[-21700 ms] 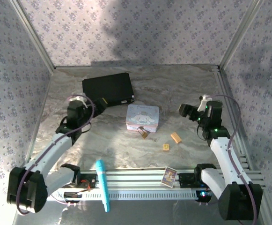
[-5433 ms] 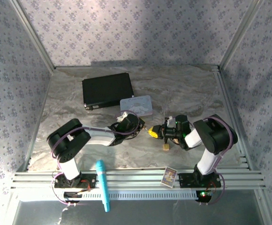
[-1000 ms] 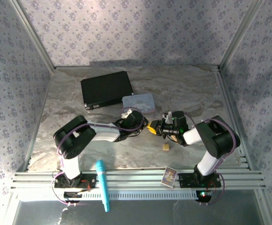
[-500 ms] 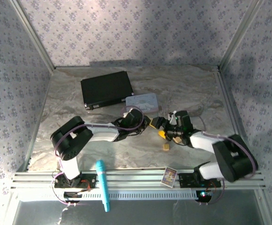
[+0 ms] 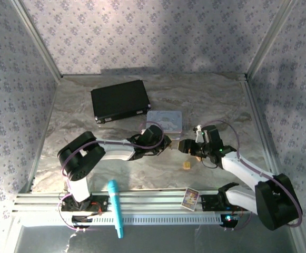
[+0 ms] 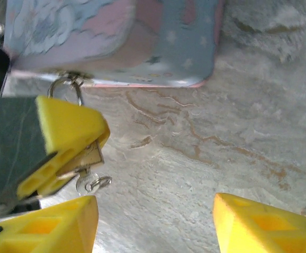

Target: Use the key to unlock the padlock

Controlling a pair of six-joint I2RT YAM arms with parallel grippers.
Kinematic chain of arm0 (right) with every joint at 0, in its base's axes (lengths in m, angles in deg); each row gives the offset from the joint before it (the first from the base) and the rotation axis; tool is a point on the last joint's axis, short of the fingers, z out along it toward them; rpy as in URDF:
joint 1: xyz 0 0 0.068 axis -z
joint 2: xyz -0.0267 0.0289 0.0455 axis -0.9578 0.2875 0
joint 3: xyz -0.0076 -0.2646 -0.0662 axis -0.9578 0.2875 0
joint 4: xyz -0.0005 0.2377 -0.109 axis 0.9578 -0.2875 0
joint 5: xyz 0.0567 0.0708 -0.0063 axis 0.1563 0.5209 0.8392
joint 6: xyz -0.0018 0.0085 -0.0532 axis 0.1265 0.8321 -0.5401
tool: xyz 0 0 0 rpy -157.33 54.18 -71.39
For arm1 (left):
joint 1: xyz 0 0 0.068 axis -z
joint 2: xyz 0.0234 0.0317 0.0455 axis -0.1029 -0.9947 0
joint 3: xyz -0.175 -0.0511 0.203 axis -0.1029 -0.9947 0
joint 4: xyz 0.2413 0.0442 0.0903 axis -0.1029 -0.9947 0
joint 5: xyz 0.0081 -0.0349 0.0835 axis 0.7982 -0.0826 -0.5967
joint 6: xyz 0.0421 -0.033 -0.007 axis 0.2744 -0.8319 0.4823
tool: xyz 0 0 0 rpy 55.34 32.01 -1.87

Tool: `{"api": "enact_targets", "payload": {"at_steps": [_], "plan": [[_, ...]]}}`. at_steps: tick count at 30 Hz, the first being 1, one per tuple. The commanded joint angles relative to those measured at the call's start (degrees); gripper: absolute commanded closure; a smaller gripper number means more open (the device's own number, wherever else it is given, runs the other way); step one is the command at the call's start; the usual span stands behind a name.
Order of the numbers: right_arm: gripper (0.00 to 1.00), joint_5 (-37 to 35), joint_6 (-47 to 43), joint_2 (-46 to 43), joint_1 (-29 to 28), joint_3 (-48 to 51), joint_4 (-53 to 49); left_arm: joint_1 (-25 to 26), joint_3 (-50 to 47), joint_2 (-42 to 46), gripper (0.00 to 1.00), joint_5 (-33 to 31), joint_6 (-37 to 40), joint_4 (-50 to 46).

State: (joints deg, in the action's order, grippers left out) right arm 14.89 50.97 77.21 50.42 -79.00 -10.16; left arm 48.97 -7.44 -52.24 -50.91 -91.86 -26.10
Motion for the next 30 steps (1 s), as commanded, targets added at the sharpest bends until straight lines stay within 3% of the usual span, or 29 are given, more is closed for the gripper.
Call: {"api": "enact_targets", "payload": {"at_steps": [1,3,6,14,30], "plan": [[0.4,-11.5,-12.6,-4.4,-5.4,-1.6,-2.8,0.4,0.7,-0.2,1.0,3.2,-1.6,-4.0],[0.39,-18.4,-18.0,-6.4,-9.5,-0.9,-2.0,0.3,0.9,-0.2,1.0,3.3,-1.8,-4.4],[0.5,-22.3,-23.9,-7.7,-13.6,0.5,1.6,0.2,1.4,-0.2,1.0,3.6,-1.8,-5.0],[0.56,-23.6,-30.9,-2.5,-20.0,0.4,8.2,0.1,1.9,0.5,1.0,4.4,-1.7,-5.9],[0.59,-22.6,-33.9,5.5,-20.5,0.3,13.5,-0.4,0.9,1.9,1.0,5.5,-2.1,-4.2]]}}
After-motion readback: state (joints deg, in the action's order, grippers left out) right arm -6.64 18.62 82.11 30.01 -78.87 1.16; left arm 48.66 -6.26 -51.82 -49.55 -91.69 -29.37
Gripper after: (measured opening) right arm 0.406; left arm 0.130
